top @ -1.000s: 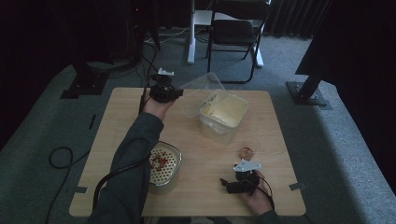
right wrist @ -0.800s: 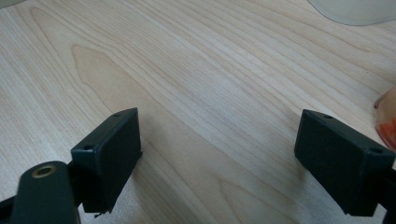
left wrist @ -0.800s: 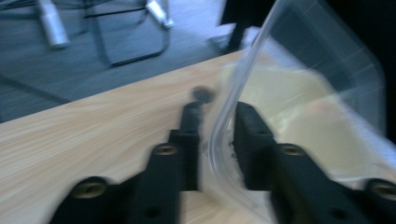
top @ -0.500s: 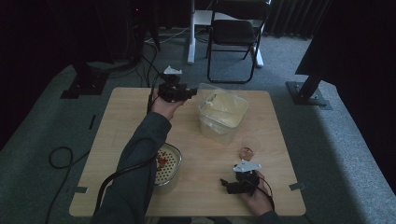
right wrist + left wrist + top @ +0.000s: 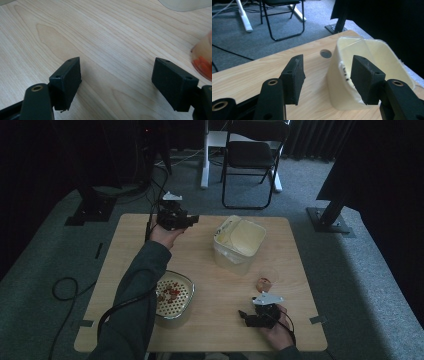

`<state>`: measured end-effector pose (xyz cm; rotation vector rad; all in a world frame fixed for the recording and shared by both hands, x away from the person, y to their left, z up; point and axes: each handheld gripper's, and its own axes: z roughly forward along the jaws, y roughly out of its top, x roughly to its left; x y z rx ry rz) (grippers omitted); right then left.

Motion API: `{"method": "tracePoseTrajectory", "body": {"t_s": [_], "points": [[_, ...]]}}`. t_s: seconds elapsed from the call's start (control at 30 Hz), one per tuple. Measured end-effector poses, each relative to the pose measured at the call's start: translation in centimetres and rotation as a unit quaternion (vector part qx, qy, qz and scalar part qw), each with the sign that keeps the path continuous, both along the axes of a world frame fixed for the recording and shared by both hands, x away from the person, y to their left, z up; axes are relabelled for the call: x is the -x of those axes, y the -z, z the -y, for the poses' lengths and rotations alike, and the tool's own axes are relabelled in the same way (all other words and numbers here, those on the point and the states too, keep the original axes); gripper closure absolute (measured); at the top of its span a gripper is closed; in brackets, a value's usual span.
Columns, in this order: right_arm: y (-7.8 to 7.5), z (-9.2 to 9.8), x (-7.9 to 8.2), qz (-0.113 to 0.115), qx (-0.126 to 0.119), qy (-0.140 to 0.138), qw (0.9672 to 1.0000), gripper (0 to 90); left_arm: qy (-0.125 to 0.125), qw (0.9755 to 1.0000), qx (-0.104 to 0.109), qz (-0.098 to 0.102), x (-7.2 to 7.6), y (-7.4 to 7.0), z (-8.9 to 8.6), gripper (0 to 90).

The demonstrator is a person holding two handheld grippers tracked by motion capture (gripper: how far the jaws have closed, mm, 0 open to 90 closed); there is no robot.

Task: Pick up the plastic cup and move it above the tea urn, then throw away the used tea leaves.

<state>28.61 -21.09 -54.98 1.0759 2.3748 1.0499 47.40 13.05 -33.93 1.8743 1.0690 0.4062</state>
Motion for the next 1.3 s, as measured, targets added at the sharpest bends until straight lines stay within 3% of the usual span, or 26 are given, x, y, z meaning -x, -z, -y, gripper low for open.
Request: {"method": "tracePoseTrajectory", "body": {"t_s": [0.23, 0.27, 0.37, 0.43, 0.53, 0.63, 0.7, 0.8, 0.93, 1.07, 1.13, 1.3], "points": [[-0.1, 0.4, 0.2, 0.001, 0.001, 0.002, 1.0, 29.5, -0.014, 0.9999, -0.006, 0.005, 0.1, 0.3, -2.7, 43.9], [-0.3, 0.5, 0.2, -0.005, 0.004, 0.011, 0.9999, 36.3, -0.02, 0.9998, -0.006, 0.005, 0.3, 0.6, -3.8, 43.5], [-0.6, 0.8, 0.3, -0.008, 0.014, 0.027, 0.9995, 37.9, -0.026, 0.9996, -0.007, 0.003, 0.5, 1.0, -4.8, 43.5], [-0.9, 1.3, 0.3, -0.006, 0.013, 0.041, 0.999, 37.9, -0.032, 0.9995, -0.005, 0.001, 0.6, 1.5, -5.7, 43.5], [-1.7, 2.7, 0.5, 0.001, 0.006, 0.074, 0.9973, 26.6, -0.04, 0.9992, -0.003, -0.001, 0.9, 2.3, -7.2, 43.3], [-2.1, 3.8, 0.4, 0.01, 0.001, 0.091, 0.9958, 26.5, -0.043, 0.9991, -0.002, -0.002, 1.1, 2.6, -7.8, 43.1], [-2.5, 5.1, -0.1, 0.021, 0.004, 0.119, 0.9927, 24.6, -0.046, 0.999, 0.0, 0.002, 1.4, 3.2, -8.5, 42.9], [-2.7, 6.2, -0.8, 0.026, -0.003, 0.136, 0.9904, 22.6, -0.047, 0.9988, 0.009, 0.007, 2.0, 3.7, -9.2, 41.5], [-2.8, 6.8, -1.7, 0.035, -0.012, 0.144, 0.9889, 18.2, -0.05, 0.9984, 0.026, 0.01, 2.6, 4.5, -9.8, 41.5], [-3.0, 6.6, -2.4, 0.039, -0.011, 0.145, 0.9886, 13.7, -0.054, 0.9982, 0.027, 0.004, 2.8, 5.2, -10.1, 41.5], [-3.1, 6.1, -3.4, 0.042, -0.007, 0.139, 0.9893, 12.2, -0.059, 0.9977, 0.032, -0.004, 2.7, 5.8, -10.4, 41.5], [-3.0, 5.7, -5.3, 0.037, -0.03, 0.121, 0.9915, 16.8, -0.06, 0.9976, 0.033, -0.009, 2.8, 6.4, -10.6, 41.5]]}}
